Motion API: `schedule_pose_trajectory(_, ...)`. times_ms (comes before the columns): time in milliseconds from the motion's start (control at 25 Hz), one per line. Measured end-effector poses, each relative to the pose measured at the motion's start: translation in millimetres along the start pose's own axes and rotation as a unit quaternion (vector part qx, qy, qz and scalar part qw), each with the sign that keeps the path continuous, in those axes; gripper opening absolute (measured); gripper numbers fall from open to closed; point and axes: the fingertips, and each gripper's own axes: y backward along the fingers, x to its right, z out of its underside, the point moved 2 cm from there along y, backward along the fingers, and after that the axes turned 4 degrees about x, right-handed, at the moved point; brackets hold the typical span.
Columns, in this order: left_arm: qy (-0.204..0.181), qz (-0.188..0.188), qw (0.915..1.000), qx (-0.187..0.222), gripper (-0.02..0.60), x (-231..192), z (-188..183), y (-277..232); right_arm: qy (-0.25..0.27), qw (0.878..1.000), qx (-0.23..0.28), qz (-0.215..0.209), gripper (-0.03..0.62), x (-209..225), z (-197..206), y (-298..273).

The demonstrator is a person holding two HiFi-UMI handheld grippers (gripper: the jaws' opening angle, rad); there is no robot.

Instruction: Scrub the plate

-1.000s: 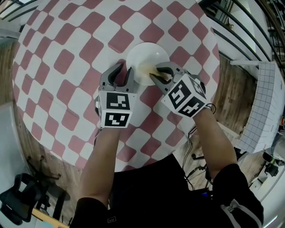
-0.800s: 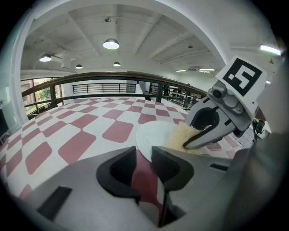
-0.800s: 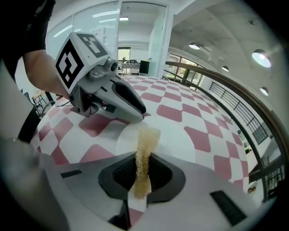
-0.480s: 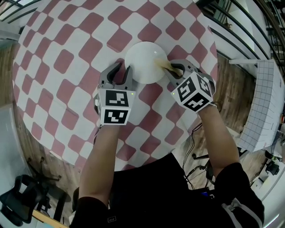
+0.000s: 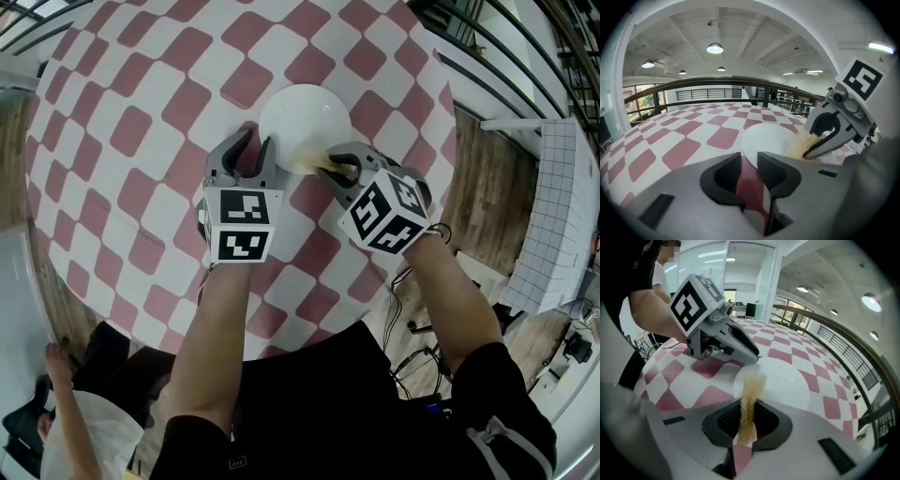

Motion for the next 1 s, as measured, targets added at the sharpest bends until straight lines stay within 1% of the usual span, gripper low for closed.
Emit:
schedule_pose_trajectory(120,0.001,0.008,1.0,0.0,0.11,0,-1,0,-0.013,1.0,0.001,0.012,0.044,9,5,0)
schedule_pose_trajectory(200,-0.004,0.005,1.0,-0.003,0.107,0,0,0,-0.017,1.0,-0.003,0.023,0.044,19,9,1)
schedule_pose_trajectory(400,-0.011,0.001,0.9999,-0.002,0.104,1,2,0,-0.031,0.997,-0.009,0.071,0.044,54,21,5)
schedule_pose_trajectory(520,-0.009,0.004,0.9999,-0.001,0.104,2,1,0,-0.025,0.993,-0.018,0.114,0.044,80,23,4)
schedule_pose_trajectory(600,-0.012,0.004,0.9999,0.002,0.103,1,0,-1,-0.008,0.986,-0.047,0.158,0.044,108,26,5)
schedule_pose_trajectory(680,-0.001,0.014,0.9999,0.002,0.103,0,0,-2,-0.007,0.979,-0.065,0.195,0.044,134,26,13)
schedule_pose_trajectory(720,0.01,0.023,0.9997,0.004,0.103,-1,-1,-1,-0.013,0.977,-0.057,0.207,0.044,140,21,22)
schedule_pose_trajectory(800,0.031,0.038,0.9987,0.014,0.103,-5,-5,6,-0.019,0.976,-0.028,0.217,0.044,137,2,43)
schedule_pose_trajectory(840,0.033,0.039,0.9985,0.019,0.103,-8,-9,11,-0.019,0.976,-0.013,0.216,0.044,129,-8,52)
schedule_pose_trajectory(1000,0.009,0.044,0.9985,0.033,0.103,-2,-31,40,-0.032,0.979,0.017,0.199,0.044,91,-27,82)
